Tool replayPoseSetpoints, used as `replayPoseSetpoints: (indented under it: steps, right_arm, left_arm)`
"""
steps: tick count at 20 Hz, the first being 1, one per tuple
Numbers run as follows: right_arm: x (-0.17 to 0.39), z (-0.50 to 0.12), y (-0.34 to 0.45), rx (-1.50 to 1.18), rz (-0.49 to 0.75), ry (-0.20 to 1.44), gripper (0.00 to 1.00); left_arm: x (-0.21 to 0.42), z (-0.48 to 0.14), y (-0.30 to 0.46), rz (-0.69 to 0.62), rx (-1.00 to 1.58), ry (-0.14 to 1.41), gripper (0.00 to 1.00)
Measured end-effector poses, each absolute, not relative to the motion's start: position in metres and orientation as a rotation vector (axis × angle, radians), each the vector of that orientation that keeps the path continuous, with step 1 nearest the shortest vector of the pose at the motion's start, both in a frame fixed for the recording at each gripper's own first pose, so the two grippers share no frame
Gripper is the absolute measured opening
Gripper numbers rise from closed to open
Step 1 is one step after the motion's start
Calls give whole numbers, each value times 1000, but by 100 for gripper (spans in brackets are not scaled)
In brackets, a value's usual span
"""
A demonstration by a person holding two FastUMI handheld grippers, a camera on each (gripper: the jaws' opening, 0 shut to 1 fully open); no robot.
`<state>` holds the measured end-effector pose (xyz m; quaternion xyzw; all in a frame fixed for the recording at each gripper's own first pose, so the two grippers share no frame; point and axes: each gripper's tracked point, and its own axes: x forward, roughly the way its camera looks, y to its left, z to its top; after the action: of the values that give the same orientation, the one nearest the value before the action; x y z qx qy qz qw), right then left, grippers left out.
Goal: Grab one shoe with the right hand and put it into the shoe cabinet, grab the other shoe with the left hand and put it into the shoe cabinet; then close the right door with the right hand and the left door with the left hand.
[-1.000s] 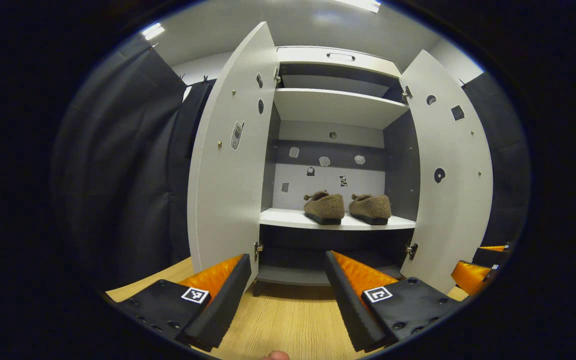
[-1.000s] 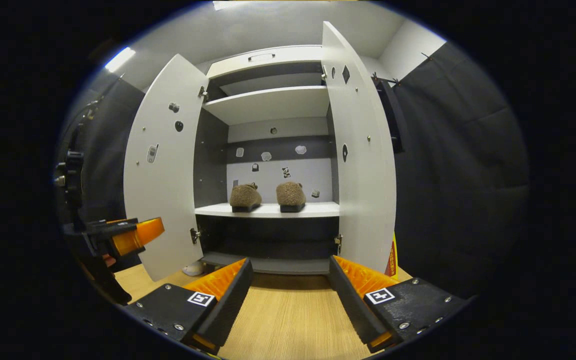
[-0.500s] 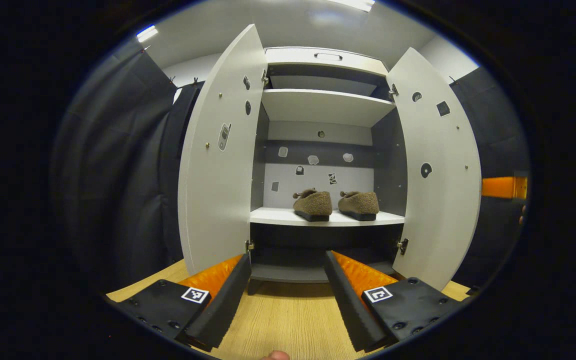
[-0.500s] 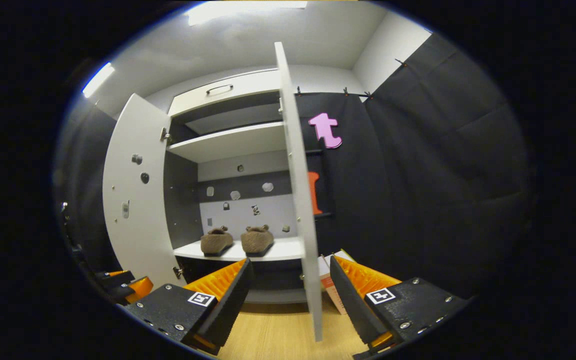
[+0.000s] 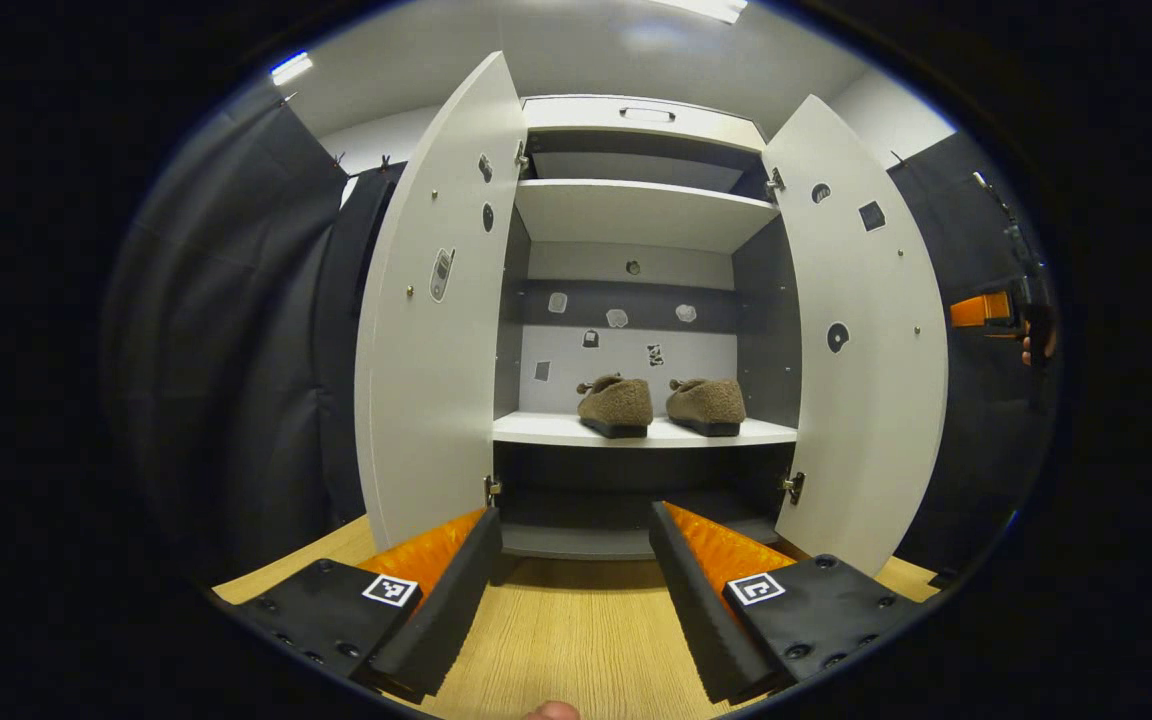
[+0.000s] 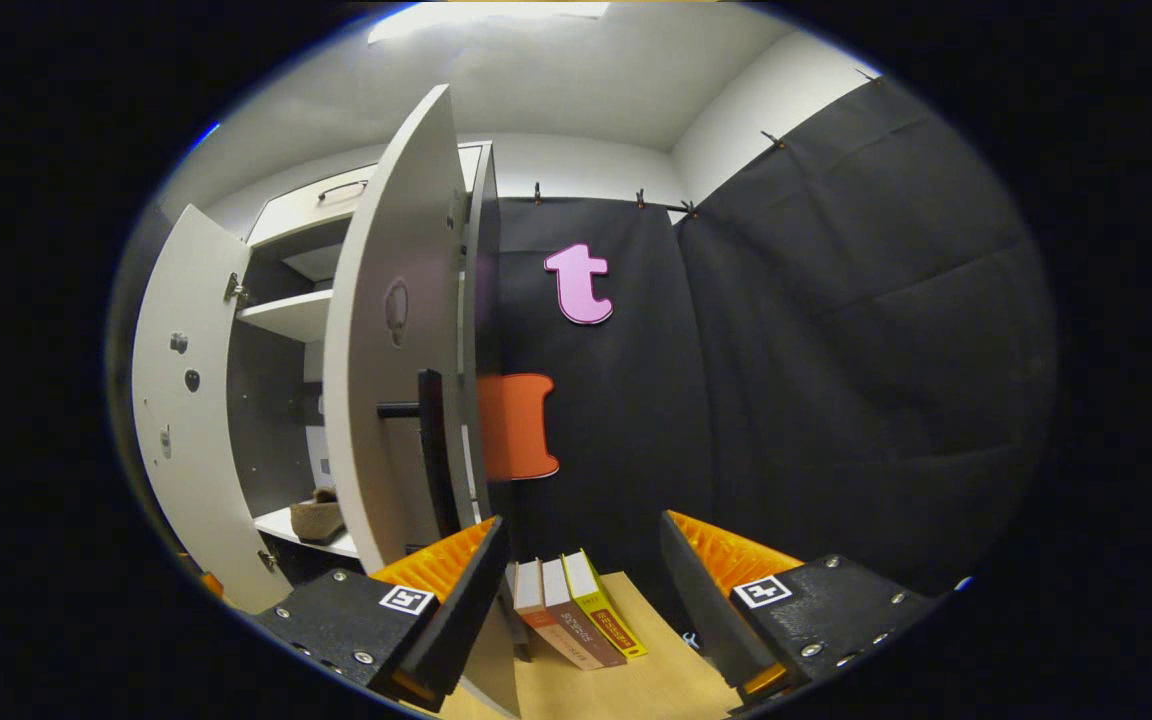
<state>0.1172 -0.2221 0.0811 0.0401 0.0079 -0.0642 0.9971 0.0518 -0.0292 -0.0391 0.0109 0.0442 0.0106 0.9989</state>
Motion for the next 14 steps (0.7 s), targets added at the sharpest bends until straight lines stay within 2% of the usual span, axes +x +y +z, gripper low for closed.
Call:
replayPoseSetpoints:
  steps: [1, 5, 7, 8, 9, 10, 14]
  right_arm:
    - [126, 83, -223, 85, -126, 15, 93]
    - [143, 87, -215, 91, -98, 3, 93]
    - [146, 89, -212, 73, -92, -8, 93]
    - [146, 91, -212, 58, -94, -14, 99]
    - [146, 92, -212, 48, -97, -17, 99]
    - [146, 93, -212, 41, -98, -16, 92]
    - [144, 97, -206, -7, -107, -32, 91]
  left_arm:
    - [52, -40, -27, 26, 24, 89, 97]
    - [54, -43, -23, 41, 25, 97, 99]
    - [53, -42, -24, 45, 23, 92, 96]
    - [54, -42, -23, 47, 24, 92, 97]
    - [55, -42, -22, 48, 23, 92, 96]
    - [53, -41, -21, 48, 21, 91, 97]
    - [56, -43, -19, 51, 17, 92, 97]
